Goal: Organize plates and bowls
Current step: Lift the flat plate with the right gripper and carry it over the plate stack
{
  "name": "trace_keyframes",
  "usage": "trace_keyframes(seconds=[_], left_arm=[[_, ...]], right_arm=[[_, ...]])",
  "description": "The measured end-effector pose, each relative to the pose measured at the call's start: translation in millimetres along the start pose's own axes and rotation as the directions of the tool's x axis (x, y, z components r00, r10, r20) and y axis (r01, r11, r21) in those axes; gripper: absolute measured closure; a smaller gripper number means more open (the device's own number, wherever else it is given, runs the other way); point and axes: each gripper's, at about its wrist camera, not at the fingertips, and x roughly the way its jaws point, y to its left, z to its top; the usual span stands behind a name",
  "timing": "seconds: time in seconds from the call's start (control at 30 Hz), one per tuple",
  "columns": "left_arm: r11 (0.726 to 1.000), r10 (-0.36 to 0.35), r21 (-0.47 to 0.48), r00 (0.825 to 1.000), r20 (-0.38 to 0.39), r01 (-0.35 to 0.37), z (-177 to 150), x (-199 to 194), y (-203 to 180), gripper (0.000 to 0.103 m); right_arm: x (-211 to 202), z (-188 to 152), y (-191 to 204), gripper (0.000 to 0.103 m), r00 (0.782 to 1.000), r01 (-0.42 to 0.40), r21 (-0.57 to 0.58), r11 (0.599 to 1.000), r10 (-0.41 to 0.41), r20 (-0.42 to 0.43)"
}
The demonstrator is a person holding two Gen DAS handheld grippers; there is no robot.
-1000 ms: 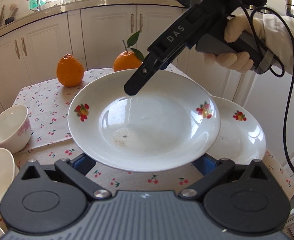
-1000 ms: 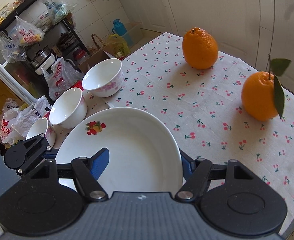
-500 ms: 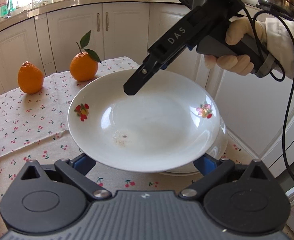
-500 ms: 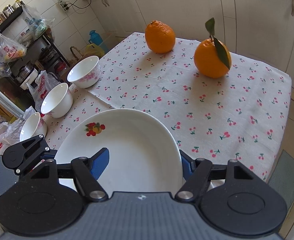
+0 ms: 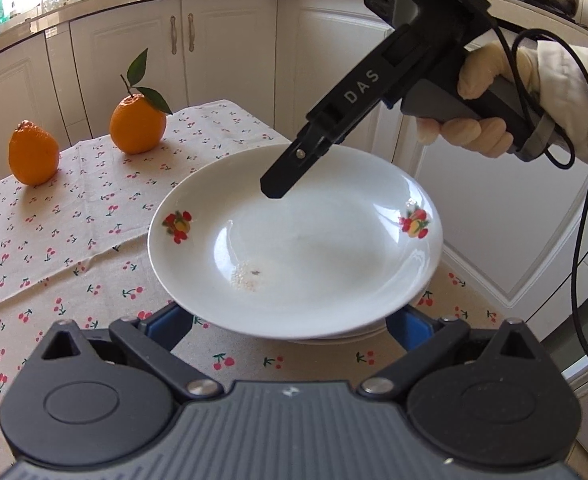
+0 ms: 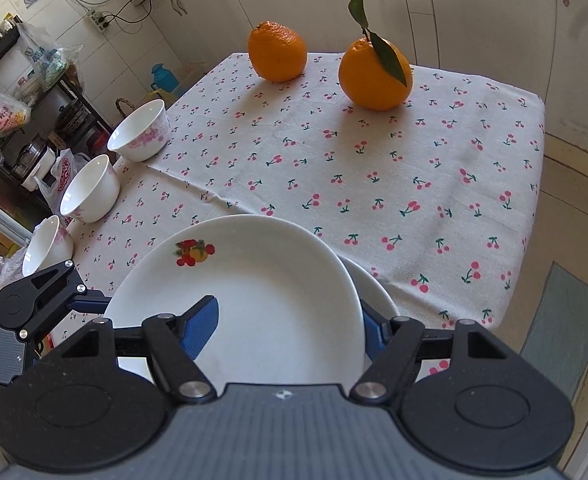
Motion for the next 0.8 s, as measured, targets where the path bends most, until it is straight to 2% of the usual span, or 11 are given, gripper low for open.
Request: trace_keyframes(seconds=[0.47,0.8], left_arm=[[0.999,-0.017,0.039,1.0,-0.005,0.017,-0.9,3.7,-5.3,0.002],[0.998,-0.045,0.055,0.999,0.011,0.045,-4.1,6.7,-3.7,0.001]], right_arm=[[-2.6,-17.2,-7.1,0.026,1.0,0.011,0.035,0.999,-0.011,0.011],[-5.8,-29.3,-7.3,0.026,0.999,0.053,0.047,0.997,-0.053,-0.006]])
